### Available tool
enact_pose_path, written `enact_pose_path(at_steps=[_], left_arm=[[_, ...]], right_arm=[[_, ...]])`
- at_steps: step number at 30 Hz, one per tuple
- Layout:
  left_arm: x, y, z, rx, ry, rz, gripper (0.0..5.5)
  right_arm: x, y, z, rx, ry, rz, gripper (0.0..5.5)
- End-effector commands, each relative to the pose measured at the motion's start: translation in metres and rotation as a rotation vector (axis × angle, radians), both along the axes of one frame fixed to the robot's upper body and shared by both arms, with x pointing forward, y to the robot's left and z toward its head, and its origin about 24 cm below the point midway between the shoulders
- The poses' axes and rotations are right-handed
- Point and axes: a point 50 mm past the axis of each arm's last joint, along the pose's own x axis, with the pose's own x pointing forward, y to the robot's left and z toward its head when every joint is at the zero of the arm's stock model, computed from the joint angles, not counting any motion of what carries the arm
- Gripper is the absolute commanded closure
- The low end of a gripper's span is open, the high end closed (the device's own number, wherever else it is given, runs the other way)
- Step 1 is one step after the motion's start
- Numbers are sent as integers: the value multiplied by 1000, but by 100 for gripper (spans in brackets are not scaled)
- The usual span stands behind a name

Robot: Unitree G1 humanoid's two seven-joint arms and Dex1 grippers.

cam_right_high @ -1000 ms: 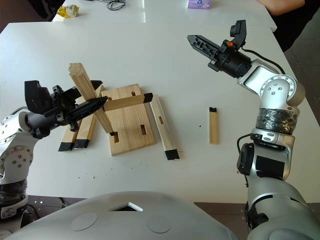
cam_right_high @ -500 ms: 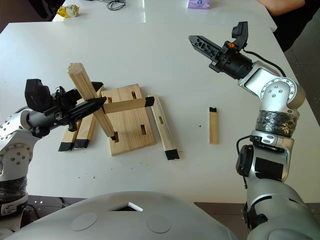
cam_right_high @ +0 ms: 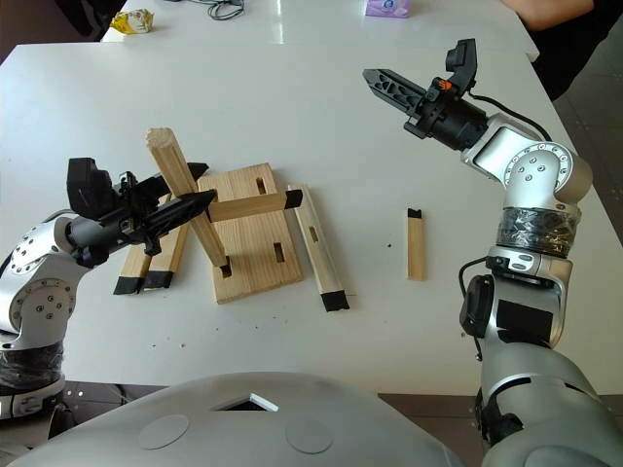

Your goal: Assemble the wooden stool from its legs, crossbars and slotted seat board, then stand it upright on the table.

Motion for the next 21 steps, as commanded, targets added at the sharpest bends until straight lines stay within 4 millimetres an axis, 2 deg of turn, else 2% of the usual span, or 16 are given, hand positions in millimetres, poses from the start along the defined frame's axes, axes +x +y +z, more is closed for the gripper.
enact_pose_path(at_steps=[1, 10, 21], left_arm=[[0, 4, -2, 22, -3, 9, 345], [-2, 3, -9, 27, 19, 22, 345], [-9, -4, -1, 12, -5, -10, 345]], right_arm=[[1, -1, 5, -16, -6, -1, 214], [5, 1, 7, -19, -6, 8, 214], [5, 0, 7, -24, -3, 12, 214]])
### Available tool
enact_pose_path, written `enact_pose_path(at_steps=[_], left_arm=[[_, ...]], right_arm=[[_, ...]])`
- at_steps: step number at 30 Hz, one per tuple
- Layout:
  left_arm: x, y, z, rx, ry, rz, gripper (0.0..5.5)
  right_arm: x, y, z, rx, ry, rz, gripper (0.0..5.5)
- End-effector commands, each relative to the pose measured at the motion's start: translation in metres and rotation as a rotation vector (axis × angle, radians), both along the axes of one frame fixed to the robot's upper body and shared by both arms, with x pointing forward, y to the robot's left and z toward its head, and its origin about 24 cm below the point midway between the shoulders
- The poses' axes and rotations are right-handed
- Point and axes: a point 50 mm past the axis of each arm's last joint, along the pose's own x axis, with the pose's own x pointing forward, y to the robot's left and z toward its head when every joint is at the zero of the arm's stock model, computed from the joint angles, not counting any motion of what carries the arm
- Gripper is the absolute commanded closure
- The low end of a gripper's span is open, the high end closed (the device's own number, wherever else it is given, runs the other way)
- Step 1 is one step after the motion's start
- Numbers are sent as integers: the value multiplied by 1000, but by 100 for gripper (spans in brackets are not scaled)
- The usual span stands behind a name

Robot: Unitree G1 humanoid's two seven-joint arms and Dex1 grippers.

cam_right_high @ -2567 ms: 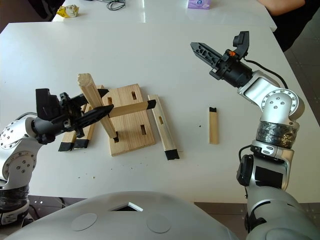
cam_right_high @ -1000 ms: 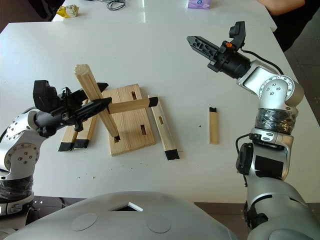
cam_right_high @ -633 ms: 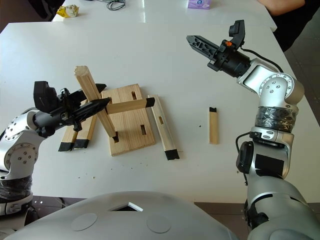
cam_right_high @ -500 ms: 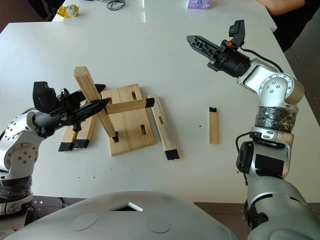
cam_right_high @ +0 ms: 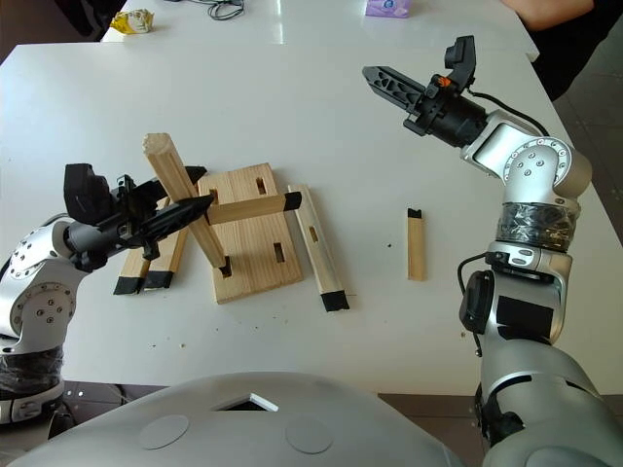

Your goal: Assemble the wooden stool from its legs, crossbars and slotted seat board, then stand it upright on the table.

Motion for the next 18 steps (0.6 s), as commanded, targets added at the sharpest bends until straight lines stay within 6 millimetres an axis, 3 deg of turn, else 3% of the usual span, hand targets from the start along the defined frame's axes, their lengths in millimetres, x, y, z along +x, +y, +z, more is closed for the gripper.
enact_pose_path(at_steps=[1, 8, 18], left_arm=[[-2, 0, 0, 15, 14, -8, 345], [1, 8, -10, 56, 43, 16, 345], [5, 2, -19, 80, 42, -3, 345]], right_arm=[[1, 0, 7, -18, -10, 8, 214], [1, 0, 7, -18, -9, 10, 214], [6, 7, 9, -24, -8, 43, 214]])
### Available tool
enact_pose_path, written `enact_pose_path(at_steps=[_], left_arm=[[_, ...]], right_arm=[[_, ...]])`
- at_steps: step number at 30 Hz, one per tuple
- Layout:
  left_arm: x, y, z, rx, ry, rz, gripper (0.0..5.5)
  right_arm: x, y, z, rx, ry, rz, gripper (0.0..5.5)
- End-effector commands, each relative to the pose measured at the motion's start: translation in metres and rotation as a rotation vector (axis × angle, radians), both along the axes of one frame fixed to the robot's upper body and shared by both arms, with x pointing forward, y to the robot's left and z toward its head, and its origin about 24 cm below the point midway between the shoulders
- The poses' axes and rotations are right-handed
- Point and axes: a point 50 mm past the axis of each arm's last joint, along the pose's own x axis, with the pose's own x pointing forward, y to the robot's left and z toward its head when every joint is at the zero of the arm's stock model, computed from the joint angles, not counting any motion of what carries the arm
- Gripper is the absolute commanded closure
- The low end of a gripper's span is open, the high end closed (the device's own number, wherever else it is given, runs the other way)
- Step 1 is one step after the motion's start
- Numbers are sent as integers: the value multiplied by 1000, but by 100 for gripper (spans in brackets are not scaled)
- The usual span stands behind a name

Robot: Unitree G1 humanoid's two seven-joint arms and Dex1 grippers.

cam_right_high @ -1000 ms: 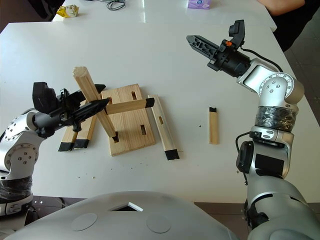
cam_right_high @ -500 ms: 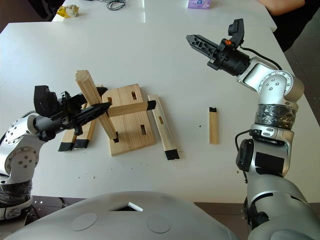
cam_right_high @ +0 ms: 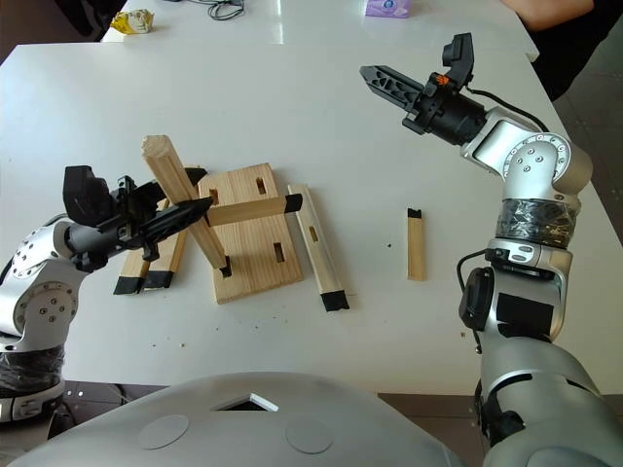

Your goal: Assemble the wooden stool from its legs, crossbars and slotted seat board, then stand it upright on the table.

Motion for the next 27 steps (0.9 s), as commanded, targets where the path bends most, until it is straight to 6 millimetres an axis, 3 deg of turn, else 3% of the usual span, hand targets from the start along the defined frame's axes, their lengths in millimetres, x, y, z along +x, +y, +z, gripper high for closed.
enact_pose_path(at_steps=[1, 7, 18, 27], left_arm=[[1, 1, -16, 82, 61, 19, 345], [-5, 2, -20, 83, 58, 54, 345], [-41, 20, -26, 150, 94, 155, 345], [-45, 29, -23, 227, 119, 94, 345]], right_arm=[[4, 4, 5, -19, -4, 21, 214], [6, 5, 7, -25, -10, 30, 214], [3, -1, 5, -41, 4, 22, 214], [-6, -10, 1, -40, 3, -13, 214]])
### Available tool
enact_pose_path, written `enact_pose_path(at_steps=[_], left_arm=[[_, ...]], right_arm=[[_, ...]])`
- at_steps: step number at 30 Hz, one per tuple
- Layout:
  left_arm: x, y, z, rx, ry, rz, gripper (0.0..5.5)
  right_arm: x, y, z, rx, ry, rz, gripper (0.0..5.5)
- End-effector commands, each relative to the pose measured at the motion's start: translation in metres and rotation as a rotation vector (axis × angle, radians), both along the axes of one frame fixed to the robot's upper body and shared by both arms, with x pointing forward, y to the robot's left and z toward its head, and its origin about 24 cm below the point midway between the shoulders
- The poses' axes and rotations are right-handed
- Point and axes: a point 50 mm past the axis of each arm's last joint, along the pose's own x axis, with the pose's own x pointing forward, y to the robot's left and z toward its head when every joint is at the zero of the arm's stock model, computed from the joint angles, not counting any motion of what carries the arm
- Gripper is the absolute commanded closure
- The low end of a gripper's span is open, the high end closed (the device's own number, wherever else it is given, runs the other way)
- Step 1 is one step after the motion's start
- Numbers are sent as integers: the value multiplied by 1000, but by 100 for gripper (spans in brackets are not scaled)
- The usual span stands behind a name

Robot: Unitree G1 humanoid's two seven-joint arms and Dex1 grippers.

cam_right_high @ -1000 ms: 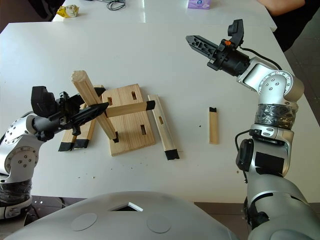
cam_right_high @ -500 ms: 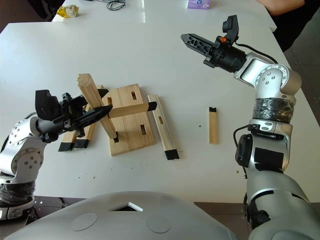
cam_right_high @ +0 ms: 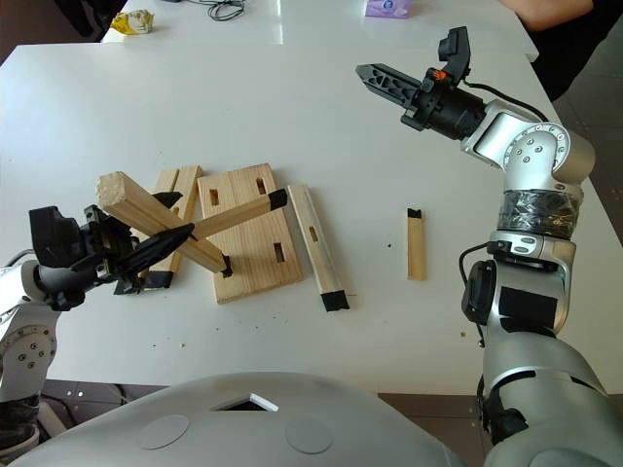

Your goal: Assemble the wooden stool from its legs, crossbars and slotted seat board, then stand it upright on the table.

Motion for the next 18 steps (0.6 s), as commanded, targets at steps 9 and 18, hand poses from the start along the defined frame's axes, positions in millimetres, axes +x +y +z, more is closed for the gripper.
enact_pose_path(at_steps=[9, 18], left_arm=[[2, 34, -12, 239, 231, -81, 345], [5, 44, -12, 302, 254, -118, 345]], right_arm=[[-30, -15, -19, 35, 10, -120, 214], [-42, -18, -24, 47, 19, -166, 214]])
